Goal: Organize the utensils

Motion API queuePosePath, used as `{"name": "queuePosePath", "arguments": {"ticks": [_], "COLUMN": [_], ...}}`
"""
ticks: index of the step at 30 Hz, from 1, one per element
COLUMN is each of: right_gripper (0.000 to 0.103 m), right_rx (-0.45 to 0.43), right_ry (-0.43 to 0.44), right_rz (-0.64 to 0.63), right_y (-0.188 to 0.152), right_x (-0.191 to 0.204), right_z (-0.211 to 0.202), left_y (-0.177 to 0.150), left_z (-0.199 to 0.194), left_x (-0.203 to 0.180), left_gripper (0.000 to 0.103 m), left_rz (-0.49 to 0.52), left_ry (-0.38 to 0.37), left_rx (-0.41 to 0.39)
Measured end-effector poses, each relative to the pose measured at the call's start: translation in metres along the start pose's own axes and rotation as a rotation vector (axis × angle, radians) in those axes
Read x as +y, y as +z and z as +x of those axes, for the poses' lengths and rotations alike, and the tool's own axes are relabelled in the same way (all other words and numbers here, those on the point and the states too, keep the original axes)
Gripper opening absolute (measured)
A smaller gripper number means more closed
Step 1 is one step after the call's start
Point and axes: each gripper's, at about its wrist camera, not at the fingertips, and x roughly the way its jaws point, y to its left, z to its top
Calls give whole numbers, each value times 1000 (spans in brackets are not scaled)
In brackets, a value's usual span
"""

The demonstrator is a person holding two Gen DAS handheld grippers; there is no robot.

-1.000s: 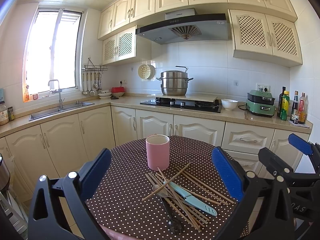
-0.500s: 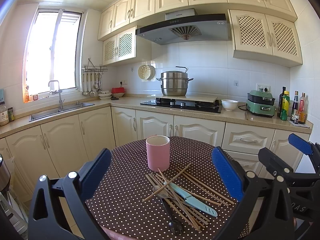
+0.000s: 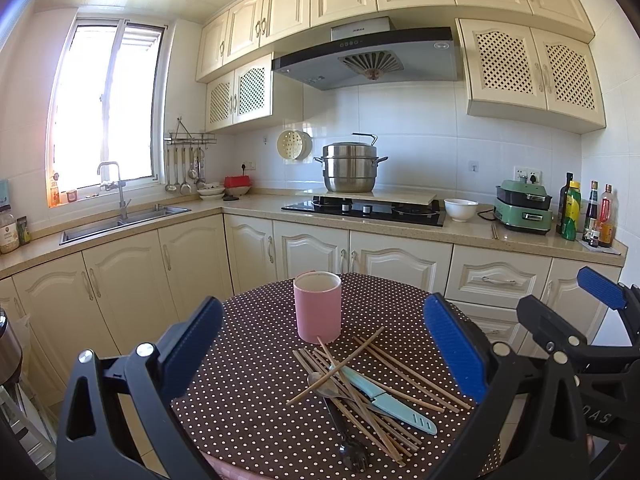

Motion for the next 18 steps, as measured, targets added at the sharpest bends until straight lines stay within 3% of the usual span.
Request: {"name": "queuePosePath", "arguments": {"ticks": [18], "right_gripper": [97], "right_rx": [14], "right_ry": [2], "right_rz": [4], "right_y": [-2], "right_x": [2], "right_z": [8], "left_y": [-2], "left_z": [6], "left_x": [1], "left_gripper": [99], "left_rz": [-1], "left_ry": [1], "left_rx": [12]}}
